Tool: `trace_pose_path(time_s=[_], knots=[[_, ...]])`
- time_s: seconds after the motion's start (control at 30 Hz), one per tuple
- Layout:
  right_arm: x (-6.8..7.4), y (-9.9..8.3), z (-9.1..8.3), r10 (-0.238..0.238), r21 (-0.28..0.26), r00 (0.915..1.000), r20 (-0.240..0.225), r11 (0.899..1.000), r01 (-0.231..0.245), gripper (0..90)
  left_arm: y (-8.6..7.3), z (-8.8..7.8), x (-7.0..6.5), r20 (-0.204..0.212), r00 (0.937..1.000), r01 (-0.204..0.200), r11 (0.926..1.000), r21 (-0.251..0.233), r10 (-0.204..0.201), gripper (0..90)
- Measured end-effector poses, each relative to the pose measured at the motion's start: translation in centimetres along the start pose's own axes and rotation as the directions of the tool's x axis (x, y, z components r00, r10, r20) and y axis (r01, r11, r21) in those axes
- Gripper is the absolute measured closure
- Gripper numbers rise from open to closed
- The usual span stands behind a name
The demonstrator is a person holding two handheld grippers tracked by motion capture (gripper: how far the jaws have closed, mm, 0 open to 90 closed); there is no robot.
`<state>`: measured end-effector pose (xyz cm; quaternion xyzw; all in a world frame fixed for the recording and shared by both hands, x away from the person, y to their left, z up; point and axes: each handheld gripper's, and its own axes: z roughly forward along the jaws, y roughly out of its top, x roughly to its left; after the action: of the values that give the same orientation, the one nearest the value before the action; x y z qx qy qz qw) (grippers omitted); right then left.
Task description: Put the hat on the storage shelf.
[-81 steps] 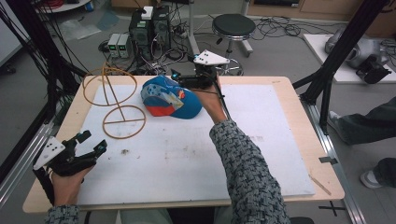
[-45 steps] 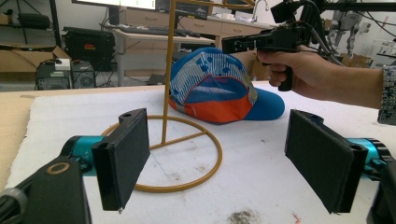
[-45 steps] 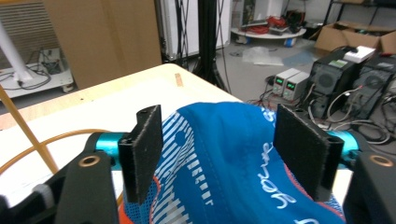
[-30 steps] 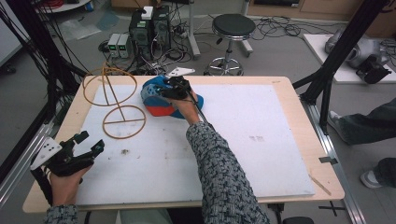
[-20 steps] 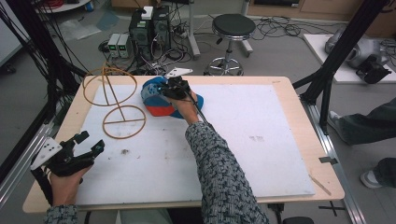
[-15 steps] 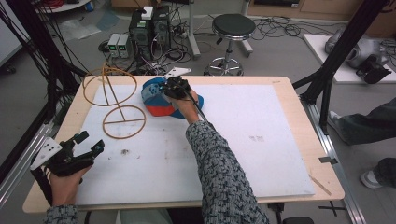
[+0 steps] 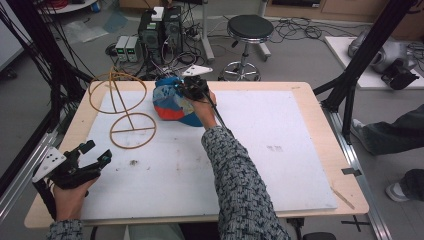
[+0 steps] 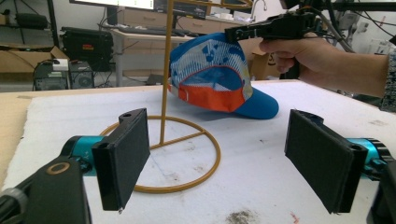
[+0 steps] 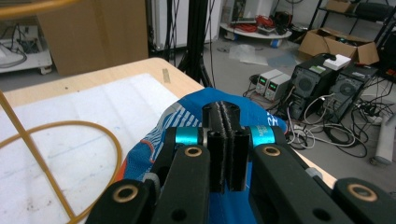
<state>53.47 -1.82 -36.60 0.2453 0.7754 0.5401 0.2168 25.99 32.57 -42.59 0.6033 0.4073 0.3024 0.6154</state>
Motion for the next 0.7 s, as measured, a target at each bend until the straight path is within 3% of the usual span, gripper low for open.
trace_pose_path(time_s=[0.23, 0.33, 0.7], knots=[[-0.9, 1.1, -1.5, 0.026, -0.055, 0.9996, 0.012, 0.998, -0.026, 89.9, -0.1, -0.1, 0.1, -0.003, 1.0, 0.004, 1.0, 0.002, -0.004, 22.2], [-1.5, 2.0, -3.0, 0.042, -0.115, 0.999, 0.016, 0.993, -0.04, 90.0, 0.0, 0.0, 0.1, 0.0, 1.0, 0.003, 1.0, -0.001, -0.003, 22.3], [-2.6, 4.6, -6.5, 0.059, -0.228, 0.9979, 0.027, 0.972, -0.052, 90.0, 0.0, 0.1, -0.1, 0.002, 1.0, 0.001, 1.0, 0.001, -0.001, 22.3]])
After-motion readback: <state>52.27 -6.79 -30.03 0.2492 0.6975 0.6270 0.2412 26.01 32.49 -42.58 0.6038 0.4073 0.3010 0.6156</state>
